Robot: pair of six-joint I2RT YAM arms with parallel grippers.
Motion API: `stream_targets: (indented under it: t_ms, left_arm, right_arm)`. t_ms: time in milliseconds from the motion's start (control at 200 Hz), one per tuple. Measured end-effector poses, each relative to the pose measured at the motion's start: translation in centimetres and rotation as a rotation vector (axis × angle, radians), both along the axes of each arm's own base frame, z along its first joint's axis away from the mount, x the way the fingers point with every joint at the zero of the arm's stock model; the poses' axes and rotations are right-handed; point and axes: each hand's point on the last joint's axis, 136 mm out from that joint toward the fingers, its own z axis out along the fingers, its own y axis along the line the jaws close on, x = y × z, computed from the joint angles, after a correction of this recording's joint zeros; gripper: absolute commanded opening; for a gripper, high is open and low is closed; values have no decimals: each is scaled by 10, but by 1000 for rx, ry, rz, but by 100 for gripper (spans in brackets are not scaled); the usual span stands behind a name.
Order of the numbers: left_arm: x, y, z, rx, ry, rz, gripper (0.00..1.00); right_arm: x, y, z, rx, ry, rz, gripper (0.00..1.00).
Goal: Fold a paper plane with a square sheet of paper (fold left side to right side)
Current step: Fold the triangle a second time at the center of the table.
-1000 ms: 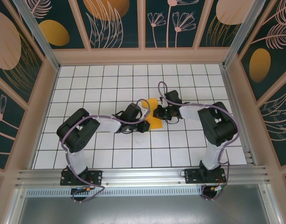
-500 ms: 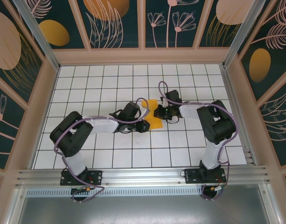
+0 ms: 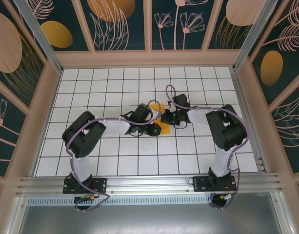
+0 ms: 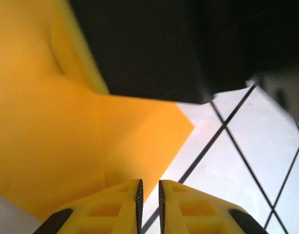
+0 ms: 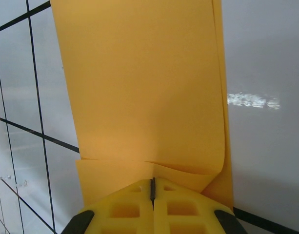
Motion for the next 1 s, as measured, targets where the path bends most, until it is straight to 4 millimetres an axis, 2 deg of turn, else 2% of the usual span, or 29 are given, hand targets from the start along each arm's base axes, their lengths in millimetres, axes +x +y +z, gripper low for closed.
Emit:
stream_targets:
  t_ms: [295,1001]
  left_arm:
    - [-4,5,-10,14,8,4,18]
    - [-31,25,-8,-90,-14,25,18]
  right_arm:
    - [0,0,0,-2,1,0,0]
    - [-2,0,-1,-2,14,8,0]
